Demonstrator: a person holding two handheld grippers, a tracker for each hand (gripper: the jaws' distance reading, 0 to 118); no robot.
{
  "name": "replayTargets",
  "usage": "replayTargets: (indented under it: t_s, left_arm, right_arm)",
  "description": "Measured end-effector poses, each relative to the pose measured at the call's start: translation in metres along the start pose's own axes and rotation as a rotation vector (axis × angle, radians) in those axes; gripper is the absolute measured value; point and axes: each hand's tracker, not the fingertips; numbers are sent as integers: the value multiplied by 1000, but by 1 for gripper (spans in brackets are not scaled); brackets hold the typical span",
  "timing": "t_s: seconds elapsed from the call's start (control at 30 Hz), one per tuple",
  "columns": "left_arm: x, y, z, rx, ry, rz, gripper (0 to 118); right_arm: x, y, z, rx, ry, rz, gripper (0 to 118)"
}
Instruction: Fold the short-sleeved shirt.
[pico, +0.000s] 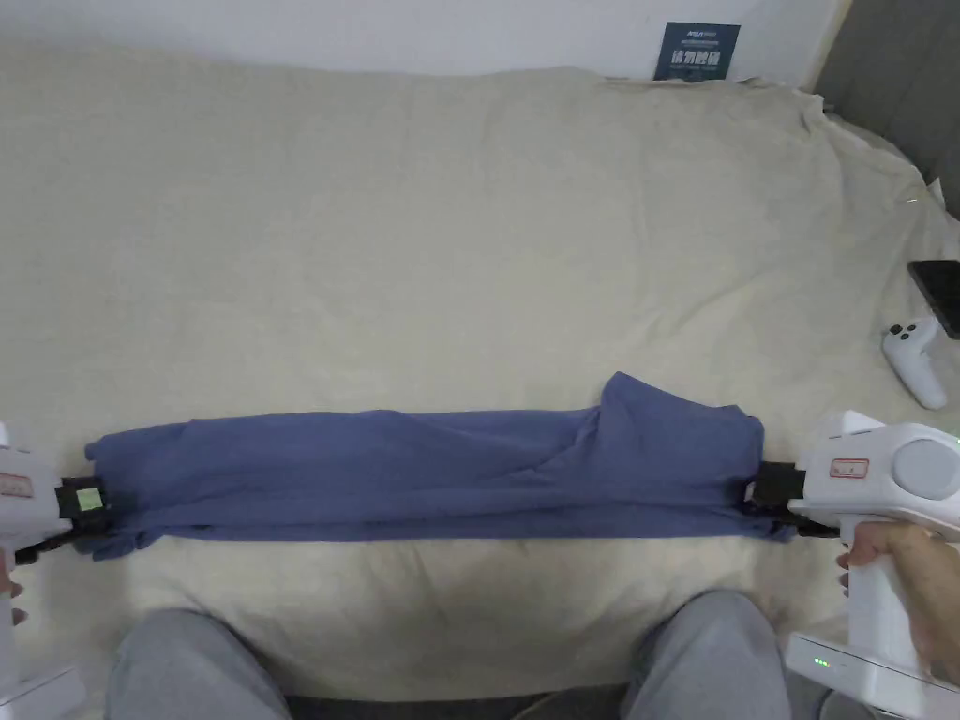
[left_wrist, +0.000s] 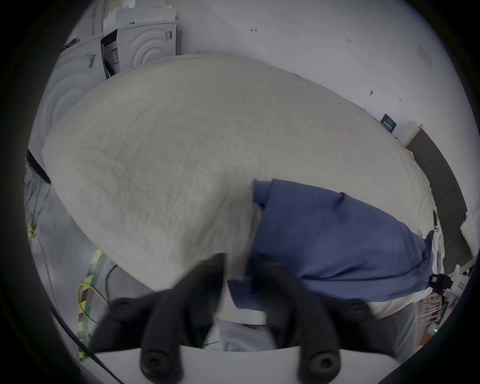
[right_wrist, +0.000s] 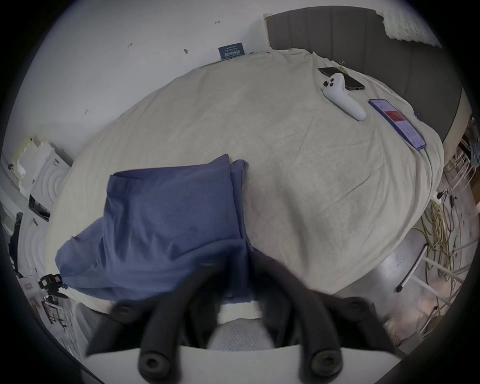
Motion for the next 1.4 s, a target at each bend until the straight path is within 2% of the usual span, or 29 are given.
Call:
replayTargets:
  t_s: [0.07,0.1,0.17,0.23,0.33,0.47,0.57,0.6,0.7,0.8,0.83,0.87,0.9,0.93,0.97,1.0,1.03,1.13,1.23,1.33,1.4]
  left_arm:
    - [-7,9,9,2,-6,4,98]
    - [-10,14,17,32,-40,16,117]
    - [-13,29,38,140,-89,46,118]
    - [-12,44,57,228,-140,43,118]
    - [2,62,85,432,-220,68,118]
    - [34,67,115,605,-283,-7,118]
    - [61,54,129,766,-256,-60,118]
    - [69,49,130,789,-253,-83,118]
    - [92,34,128,871,-179,-170,116]
    - [107,25,120,869,-149,-262,99]
    - [110,23,117,845,-180,-273,99]
    - [111,21,114,828,-211,-264,83]
    - [112,20,111,820,-214,-250,62]
    - [113,19,109,808,-214,-250,44]
    - [114,17,107,810,-211,-257,25]
    - [116,14,105,818,-197,-262,4]
    - [117,12,103,825,-173,-268,0]
    - [117,9,103,795,-228,-272,0]
    - [120,7,98,799,-183,-297,0]
    - [117,8,95,788,-199,-279,0]
    - [121,3,102,791,-197,-283,0]
  right_arm:
    - [2,8,15,25,-49,39,81]
    - [2,13,26,59,-90,74,96]
    - [5,29,50,160,-135,127,97]
    - [0,45,77,241,-175,148,97]
    - [-10,64,116,447,-132,135,97]
    - [-41,63,156,682,-90,231,97]
    - [-63,50,166,846,-83,282,110]
    - [-68,46,167,872,-73,290,115]
    - [-81,36,163,887,-41,281,114]
    - [-91,29,153,877,-14,284,113]
    - [-94,25,149,871,1,300,113]
    - [-95,23,147,865,16,312,107]
    - [-97,20,144,851,36,321,91]
    - [-98,19,142,837,53,321,71]
    - [-100,18,138,818,58,321,46]
    - [-101,17,135,818,54,317,12]
    - [-102,15,131,824,47,310,0]
    - [-105,12,127,809,72,309,0]
    - [-107,10,124,807,49,312,0]
    - [-105,11,123,800,57,276,0]
    - [-105,11,123,801,54,279,0]
